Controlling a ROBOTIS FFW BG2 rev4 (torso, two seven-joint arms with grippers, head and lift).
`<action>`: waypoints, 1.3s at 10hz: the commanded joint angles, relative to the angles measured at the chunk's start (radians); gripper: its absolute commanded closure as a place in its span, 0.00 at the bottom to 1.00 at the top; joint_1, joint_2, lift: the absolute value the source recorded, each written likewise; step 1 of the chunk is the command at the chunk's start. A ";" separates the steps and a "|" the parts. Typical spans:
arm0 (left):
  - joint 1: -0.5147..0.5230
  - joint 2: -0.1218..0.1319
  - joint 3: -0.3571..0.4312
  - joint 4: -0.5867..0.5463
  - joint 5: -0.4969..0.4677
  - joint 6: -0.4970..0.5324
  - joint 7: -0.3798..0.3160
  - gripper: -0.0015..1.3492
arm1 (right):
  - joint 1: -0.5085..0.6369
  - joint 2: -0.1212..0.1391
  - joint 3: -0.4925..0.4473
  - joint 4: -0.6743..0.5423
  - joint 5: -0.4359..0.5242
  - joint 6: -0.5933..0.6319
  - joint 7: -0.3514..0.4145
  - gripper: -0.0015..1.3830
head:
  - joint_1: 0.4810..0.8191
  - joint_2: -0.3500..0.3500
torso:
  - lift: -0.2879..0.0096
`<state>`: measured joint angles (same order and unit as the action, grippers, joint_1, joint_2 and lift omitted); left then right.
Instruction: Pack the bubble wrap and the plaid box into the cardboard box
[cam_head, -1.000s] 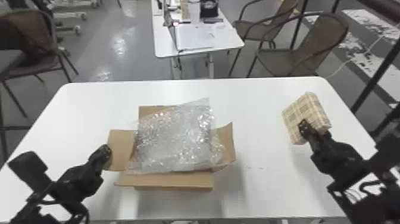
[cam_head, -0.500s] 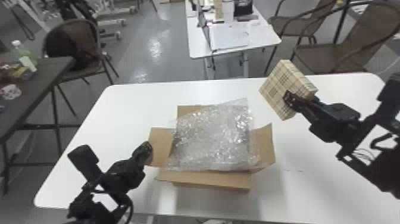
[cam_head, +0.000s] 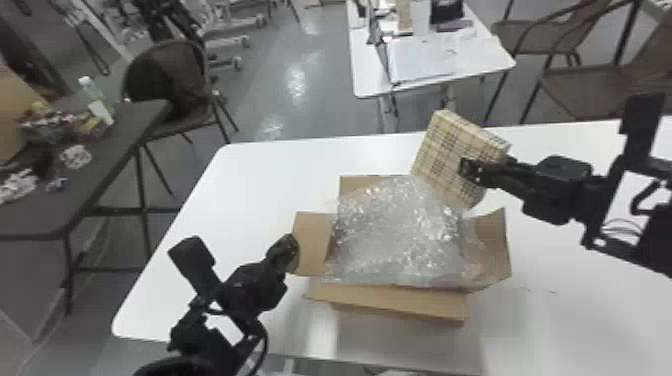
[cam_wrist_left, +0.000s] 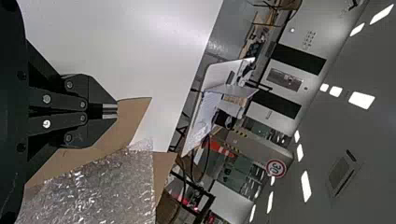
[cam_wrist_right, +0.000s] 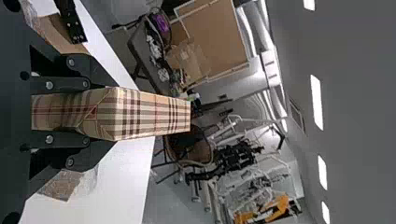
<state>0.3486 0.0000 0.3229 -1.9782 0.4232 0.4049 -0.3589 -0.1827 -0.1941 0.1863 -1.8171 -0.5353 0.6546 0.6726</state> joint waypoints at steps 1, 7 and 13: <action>-0.002 -0.003 -0.002 0.002 -0.003 0.000 0.000 0.90 | -0.047 0.001 0.035 0.070 -0.022 0.028 0.051 0.92 | 0.63 0.95 | 0.56; -0.007 -0.003 -0.007 0.007 -0.011 0.000 0.000 0.90 | -0.098 0.009 0.084 0.223 -0.061 0.168 0.162 0.06 | 0.63 1.00 | 0.56; -0.007 -0.003 -0.007 0.007 -0.009 -0.005 0.000 0.90 | 0.023 0.024 -0.071 -0.022 0.232 -0.047 0.036 0.16 | 0.63 0.97 | 0.56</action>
<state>0.3415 0.0000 0.3160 -1.9711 0.4144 0.4014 -0.3589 -0.1958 -0.1730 0.1406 -1.8043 -0.3265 0.6451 0.7083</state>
